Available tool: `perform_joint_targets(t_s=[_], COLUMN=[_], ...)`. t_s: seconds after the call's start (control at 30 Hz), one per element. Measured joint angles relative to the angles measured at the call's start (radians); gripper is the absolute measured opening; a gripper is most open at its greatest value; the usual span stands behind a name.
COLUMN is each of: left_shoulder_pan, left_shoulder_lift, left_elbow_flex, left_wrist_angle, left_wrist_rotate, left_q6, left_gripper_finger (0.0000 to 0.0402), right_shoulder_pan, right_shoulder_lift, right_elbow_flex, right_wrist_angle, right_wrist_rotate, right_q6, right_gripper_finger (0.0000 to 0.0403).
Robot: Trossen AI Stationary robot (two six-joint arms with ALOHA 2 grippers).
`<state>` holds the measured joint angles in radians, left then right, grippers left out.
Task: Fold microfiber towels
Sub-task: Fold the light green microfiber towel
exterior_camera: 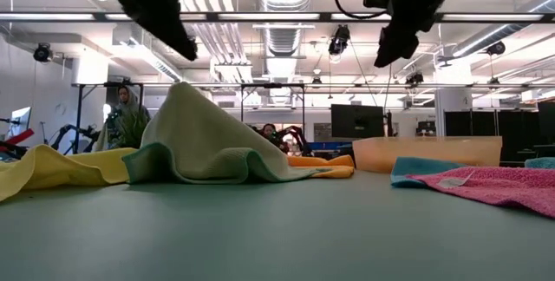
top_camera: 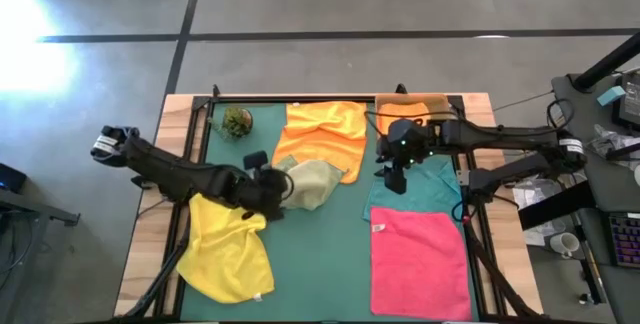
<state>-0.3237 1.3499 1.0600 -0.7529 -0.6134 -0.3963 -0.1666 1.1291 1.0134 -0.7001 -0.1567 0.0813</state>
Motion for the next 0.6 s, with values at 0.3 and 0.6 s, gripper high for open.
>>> perform_joint_targets(t_s=[0.3, 0.6], left_shoulder_pan=[-0.172, -0.184], left_shoulder_lift=[0.076, 0.243], left_elbow_flex=[-0.045, -0.033], left_wrist_angle=[0.019, 0.035], left_wrist_rotate=[0.054, 0.052], left_q6=[-0.204, -0.284], left_gripper_finger=[0.0140, 0.0140], right_shoulder_pan=[0.018, 0.018], right_shoulder_lift=[0.098, 0.199], right_elbow_flex=[0.000, 0.001], right_wrist_angle=[0.042, 0.062], right_wrist_rotate=[0.002, 0.001], right_q6=[-0.196, -0.266], right_gripper_finger=[0.0184, 0.0183])
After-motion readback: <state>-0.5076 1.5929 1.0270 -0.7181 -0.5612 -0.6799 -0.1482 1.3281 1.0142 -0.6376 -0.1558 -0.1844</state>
